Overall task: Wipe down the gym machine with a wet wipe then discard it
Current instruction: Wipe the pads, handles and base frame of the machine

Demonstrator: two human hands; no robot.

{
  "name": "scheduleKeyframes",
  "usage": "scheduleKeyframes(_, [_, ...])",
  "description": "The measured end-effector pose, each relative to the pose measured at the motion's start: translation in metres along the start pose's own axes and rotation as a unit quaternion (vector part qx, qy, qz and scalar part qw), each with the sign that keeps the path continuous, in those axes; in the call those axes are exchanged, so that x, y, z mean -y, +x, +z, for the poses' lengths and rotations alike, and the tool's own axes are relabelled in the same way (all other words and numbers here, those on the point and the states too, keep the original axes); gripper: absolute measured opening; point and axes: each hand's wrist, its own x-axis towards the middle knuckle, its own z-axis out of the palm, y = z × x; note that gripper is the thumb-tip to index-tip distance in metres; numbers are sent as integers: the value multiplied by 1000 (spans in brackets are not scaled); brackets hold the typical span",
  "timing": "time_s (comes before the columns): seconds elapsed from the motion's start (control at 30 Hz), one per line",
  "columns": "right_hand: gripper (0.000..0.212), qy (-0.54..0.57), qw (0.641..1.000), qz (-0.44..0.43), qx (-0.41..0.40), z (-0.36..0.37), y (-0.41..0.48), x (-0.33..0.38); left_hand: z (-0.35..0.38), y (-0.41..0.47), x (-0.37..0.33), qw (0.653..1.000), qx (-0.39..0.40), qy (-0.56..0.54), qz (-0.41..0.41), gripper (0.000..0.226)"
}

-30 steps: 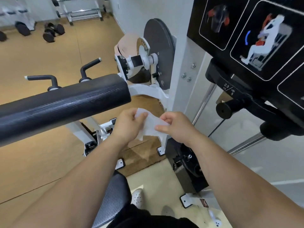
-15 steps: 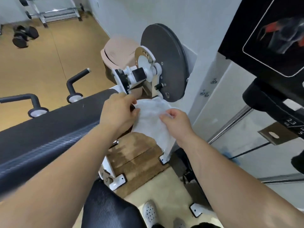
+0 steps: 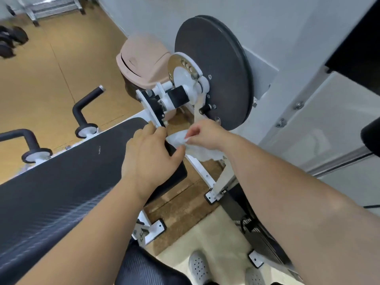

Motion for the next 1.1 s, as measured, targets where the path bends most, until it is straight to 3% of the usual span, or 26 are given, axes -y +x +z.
scheduleKeyframes(0.07, [6, -56, 997, -17, 40, -7, 18, 8, 2, 3, 1, 1000, 2, 9, 1, 49])
scheduleKeyframes(0.2, [15, -134, 990, -44, -12, -2, 47, 8, 4, 5, -1, 1000, -1, 23, 1, 48])
scheduleKeyframes(0.33, [48, -163, 977, -22, -135, 16, 50, -7, 6, 5, 0, 999, -6, 32, -3, 49])
scheduleKeyframes(0.43, [44, -216, 944, -51, -242, 28, 42, -13, 6, 5, -2, 999, -6, 34, -3, 49])
scheduleKeyframes(0.57, [14, -187, 952, -114, -214, 47, 34, -14, 6, 4, -2, 999, -11, 30, -5, 45])
scheduleKeyframes(0.77, [48, -200, 957, -164, -133, 73, 7, -40, 8, 4, -2, 1000, -14, 24, -8, 50])
scheduleKeyframes(0.97, [68, -255, 952, 15, -170, 72, 2, -64, 9, 4, -1, 999, -12, 38, -4, 50])
scheduleKeyframes(1.03, [73, -249, 954, -6, -165, 76, 5, -54, 10, 4, -1, 999, -16, 36, -4, 49])
scheduleKeyframes(1.1, [77, -246, 954, -92, -143, 86, 7, -36, 10, 4, -2, 999, -21, 33, -6, 47])
